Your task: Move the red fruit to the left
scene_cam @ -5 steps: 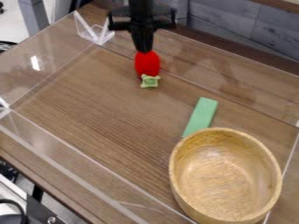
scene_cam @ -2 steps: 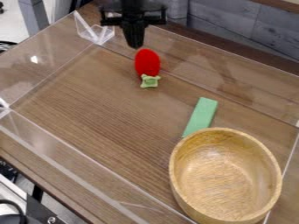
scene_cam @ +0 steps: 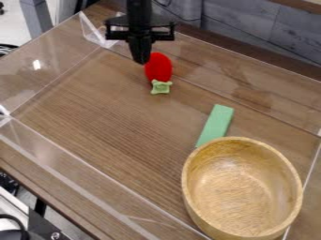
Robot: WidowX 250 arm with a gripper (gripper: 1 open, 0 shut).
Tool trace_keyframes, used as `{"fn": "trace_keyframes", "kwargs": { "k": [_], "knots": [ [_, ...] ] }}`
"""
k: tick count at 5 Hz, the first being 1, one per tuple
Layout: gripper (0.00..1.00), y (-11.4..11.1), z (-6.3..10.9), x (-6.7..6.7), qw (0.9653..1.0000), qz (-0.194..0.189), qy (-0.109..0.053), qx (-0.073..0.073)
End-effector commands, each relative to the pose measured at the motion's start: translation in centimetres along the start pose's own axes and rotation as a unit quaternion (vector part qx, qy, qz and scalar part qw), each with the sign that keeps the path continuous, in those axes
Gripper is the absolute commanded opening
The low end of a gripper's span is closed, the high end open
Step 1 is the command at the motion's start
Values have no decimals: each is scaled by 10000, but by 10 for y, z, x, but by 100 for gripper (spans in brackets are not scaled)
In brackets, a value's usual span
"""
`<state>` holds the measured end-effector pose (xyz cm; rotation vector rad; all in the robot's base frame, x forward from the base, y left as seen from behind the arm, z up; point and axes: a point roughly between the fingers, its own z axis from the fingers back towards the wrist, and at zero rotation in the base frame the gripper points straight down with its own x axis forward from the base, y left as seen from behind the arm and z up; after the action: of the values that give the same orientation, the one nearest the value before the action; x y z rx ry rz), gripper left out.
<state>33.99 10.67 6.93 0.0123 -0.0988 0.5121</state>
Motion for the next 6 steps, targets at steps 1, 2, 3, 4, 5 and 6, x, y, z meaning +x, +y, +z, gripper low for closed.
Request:
{"fn": "trace_keyframes", "kwargs": {
  "k": [1, 2, 3, 4, 5, 6],
  "knots": [
    [0, 14, 25, 7, 9994, 215, -283, -30],
    [0, 17, 22, 6, 9992, 299, -268, -81],
    [0, 21, 23, 6, 9988, 374, -287, -159],
    [0, 28, 41, 15, 9987, 339, -299, -244],
    [0, 26, 52, 19, 9989, 228, -305, -269],
    [0, 17, 52, 20, 9989, 334, -271, -208]
  ]
}}
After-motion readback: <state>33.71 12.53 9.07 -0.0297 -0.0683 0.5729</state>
